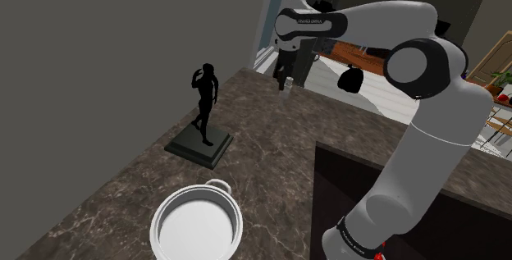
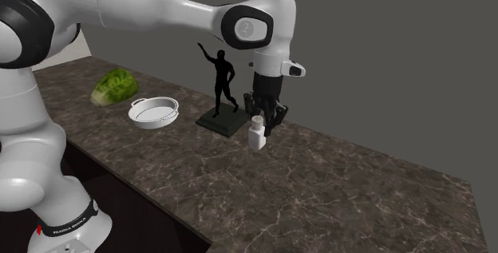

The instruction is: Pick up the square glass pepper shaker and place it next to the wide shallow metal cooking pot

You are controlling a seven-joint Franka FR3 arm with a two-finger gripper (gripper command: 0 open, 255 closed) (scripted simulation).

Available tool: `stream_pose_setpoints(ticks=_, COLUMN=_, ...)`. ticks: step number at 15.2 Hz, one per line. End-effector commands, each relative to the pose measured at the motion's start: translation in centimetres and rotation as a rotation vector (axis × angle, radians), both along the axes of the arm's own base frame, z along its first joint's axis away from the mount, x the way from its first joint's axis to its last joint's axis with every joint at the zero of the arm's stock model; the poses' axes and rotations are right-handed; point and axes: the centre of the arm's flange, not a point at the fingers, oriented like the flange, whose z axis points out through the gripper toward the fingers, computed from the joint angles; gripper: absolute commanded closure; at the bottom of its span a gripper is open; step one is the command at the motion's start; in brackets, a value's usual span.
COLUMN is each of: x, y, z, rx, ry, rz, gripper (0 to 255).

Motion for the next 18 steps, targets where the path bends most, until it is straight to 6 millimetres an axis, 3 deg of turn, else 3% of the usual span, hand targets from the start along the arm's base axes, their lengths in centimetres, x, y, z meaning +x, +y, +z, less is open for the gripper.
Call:
stream_pose_setpoints(ticks=1, x=-1.5, y=1.4, z=0.2, rx=0.0, ry=0.0, rz=0.0, gripper=255)
stream_pose_setpoints(ticks=18, x=-17.5, y=17.1, z=0.2, rx=0.0, ry=0.0, rz=0.0, gripper=255)
